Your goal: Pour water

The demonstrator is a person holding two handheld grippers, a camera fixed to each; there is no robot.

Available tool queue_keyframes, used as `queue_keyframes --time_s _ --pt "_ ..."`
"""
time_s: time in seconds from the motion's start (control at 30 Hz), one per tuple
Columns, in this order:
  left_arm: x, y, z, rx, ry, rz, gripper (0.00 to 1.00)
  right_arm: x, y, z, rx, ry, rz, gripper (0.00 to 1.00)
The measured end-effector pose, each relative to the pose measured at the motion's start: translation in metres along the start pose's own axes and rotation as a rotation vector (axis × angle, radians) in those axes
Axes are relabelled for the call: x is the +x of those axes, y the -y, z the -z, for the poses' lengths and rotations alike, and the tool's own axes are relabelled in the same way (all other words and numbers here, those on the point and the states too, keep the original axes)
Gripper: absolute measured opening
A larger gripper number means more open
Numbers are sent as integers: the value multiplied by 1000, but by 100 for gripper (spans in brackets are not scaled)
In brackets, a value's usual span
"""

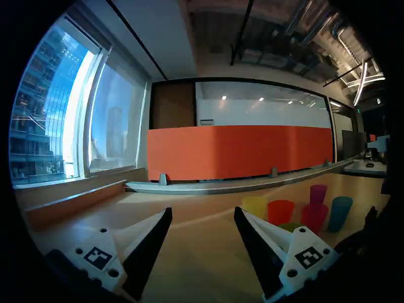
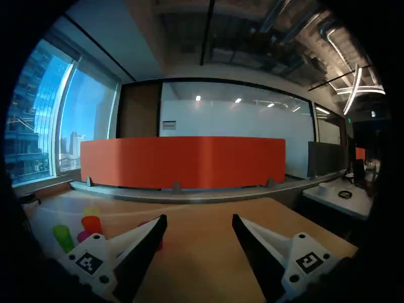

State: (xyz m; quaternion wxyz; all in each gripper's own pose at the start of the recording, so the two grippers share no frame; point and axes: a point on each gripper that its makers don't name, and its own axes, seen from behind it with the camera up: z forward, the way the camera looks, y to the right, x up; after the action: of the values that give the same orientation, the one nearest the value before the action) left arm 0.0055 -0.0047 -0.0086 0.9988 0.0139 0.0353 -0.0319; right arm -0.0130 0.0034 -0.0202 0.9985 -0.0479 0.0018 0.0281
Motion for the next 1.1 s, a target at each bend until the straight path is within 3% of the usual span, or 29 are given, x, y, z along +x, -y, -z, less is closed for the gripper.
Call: queue_keyframes --time_s 0.5,1.1 --pt "-6 3 -2 -8 14 30 91 -4 -1 0 -3 3 -5 100" --pt "-15 1 -4 -13 49 27 91 -4 -8 2 -13 6 -19 100"
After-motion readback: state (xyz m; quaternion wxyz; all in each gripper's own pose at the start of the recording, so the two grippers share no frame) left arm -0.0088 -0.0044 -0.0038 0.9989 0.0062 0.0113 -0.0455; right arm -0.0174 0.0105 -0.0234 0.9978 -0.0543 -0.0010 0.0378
